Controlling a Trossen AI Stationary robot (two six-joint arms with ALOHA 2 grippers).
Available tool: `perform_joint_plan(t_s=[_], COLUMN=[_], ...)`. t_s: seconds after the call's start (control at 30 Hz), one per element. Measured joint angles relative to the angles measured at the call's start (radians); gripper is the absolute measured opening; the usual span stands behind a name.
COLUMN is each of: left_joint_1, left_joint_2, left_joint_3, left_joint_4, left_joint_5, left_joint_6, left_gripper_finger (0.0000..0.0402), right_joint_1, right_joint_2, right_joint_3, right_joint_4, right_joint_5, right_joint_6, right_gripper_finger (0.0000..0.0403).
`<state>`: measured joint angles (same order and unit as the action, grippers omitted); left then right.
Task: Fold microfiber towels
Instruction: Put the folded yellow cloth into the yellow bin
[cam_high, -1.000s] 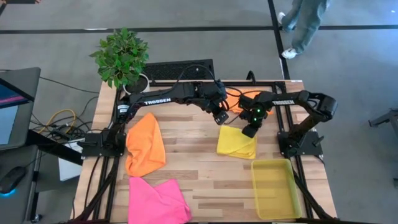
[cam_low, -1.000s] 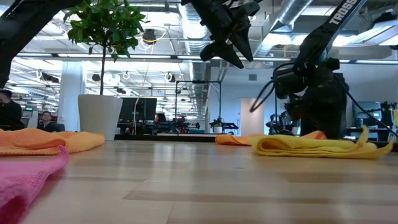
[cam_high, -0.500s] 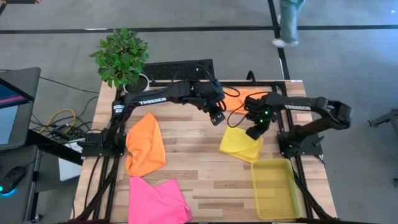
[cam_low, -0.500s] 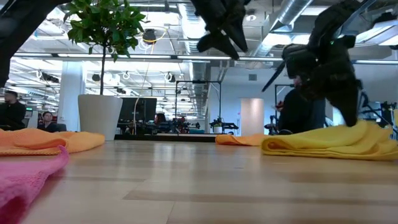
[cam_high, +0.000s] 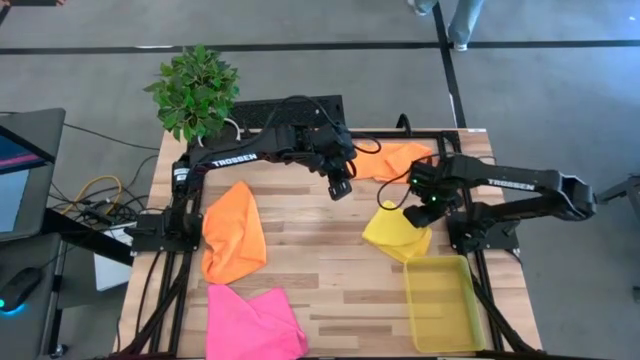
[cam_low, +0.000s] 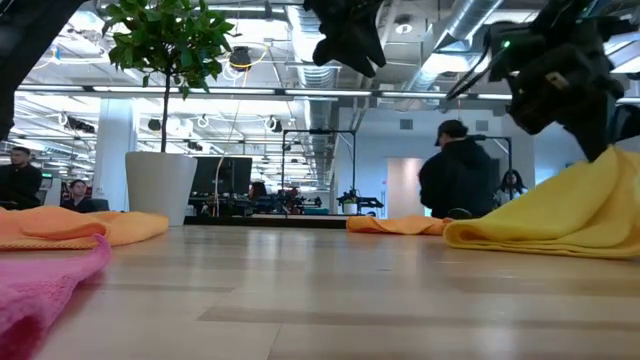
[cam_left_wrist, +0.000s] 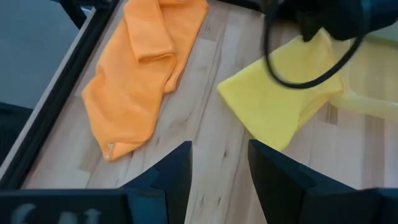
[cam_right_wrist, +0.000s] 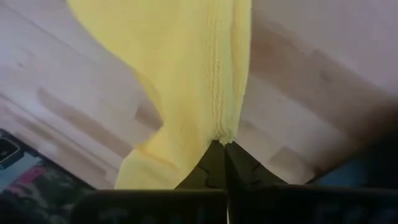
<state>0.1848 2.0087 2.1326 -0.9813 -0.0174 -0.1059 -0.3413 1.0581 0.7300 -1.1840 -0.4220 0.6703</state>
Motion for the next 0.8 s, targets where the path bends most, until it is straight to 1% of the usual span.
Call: perform_joint_plan(t_s=[0.27, 0.43, 0.6, 0.8], left_joint_1=[0.005, 0.016, 0.027, 0.045], left_joint_2=[0.000, 0.000, 0.000, 0.000], left_joint_3=[0.000, 0.000, 0.000, 0.000], left_joint_4=[0.001, 0.001, 0.003, 0.003], left_joint_5=[-0.014, -0.016, -0.018, -0.017], left_joint_6=[0.024, 0.045, 0.058, 0.061], left_gripper_finger=[0.0144, 0.0144, 0.0144, 0.0144], right_joint_1=[0.108, 0.146, 0.136, 0.075], right_joint_2=[-0.106, -0.171, -0.222, -0.265], right_joint_3=[0.000, 0.000, 0.000, 0.003], right_joint_4=[-0.049, -0.045, -0.030, 0.046], right_joint_5=[-0.010, -0.003, 0.009, 0.022], right_joint_6=[0.177, 0.259, 0.302, 0.325], right_gripper_finger=[0.0002, 0.0002, 0.0003, 0.0003])
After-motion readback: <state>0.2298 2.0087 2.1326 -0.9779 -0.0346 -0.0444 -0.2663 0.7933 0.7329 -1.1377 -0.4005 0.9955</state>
